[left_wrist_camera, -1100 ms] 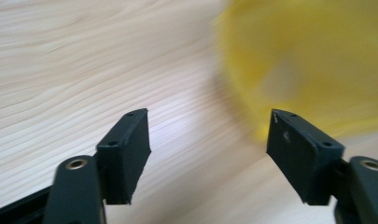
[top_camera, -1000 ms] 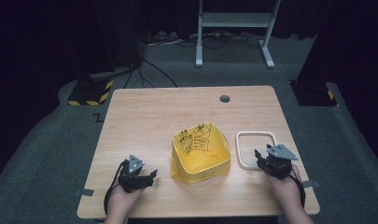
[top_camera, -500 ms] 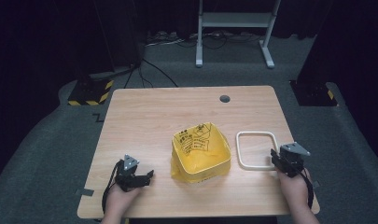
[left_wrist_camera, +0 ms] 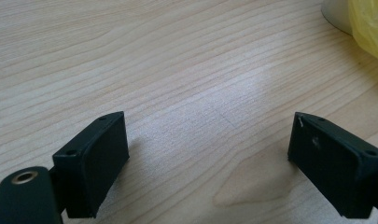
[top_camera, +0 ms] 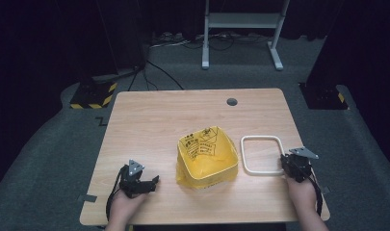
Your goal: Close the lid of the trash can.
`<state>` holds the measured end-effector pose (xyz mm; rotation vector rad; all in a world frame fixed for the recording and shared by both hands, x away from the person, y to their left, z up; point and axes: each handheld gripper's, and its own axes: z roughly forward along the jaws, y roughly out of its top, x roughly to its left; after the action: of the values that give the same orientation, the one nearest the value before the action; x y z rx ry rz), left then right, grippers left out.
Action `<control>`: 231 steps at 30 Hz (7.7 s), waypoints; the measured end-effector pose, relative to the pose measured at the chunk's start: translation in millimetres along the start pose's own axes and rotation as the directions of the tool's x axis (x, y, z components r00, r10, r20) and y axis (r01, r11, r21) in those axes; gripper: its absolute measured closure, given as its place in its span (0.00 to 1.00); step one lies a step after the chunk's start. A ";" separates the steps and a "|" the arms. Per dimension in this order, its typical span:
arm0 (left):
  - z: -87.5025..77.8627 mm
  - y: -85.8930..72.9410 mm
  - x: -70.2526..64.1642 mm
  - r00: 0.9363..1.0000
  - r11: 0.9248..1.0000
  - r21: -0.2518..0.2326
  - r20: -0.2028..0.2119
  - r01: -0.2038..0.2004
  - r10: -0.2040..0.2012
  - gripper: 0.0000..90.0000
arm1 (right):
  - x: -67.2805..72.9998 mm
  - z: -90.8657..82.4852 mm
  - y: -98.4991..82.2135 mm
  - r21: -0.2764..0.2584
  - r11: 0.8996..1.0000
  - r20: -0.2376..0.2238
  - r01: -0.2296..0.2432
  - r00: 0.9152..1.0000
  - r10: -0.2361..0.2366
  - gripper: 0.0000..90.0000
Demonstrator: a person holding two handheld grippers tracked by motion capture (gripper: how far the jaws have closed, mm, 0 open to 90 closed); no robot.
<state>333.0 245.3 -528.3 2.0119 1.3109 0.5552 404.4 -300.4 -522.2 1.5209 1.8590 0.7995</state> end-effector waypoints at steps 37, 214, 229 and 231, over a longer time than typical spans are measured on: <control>-49.1 22.9 -31.7 0.997 0.911 -0.407 -0.012 -0.071 0.072 0.11 | 21.5 -97.8 4.5 -0.398 0.916 -0.013 -0.058 0.998 0.058 0.91; -11.5 63.5 -23.5 0.999 0.962 -0.273 0.033 -0.006 0.016 0.24 | 138.4 -67.5 22.7 -0.310 0.939 -0.208 0.150 0.953 -0.221 0.54; -16.8 -8.2 17.8 0.998 0.998 0.059 -0.050 0.038 -0.035 0.17 | 40.9 -26.8 -19.4 0.009 0.995 -0.168 0.102 0.981 -0.099 0.30; -17.2 -13.1 17.2 0.998 0.999 0.024 -0.047 0.041 -0.040 0.16 | 36.5 -27.1 -20.6 0.024 0.997 -0.184 0.080 0.980 -0.074 0.27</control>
<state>320.3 269.8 -526.0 1.9986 1.3899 0.5723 364.9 -270.0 -523.5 1.4262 2.0591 0.9032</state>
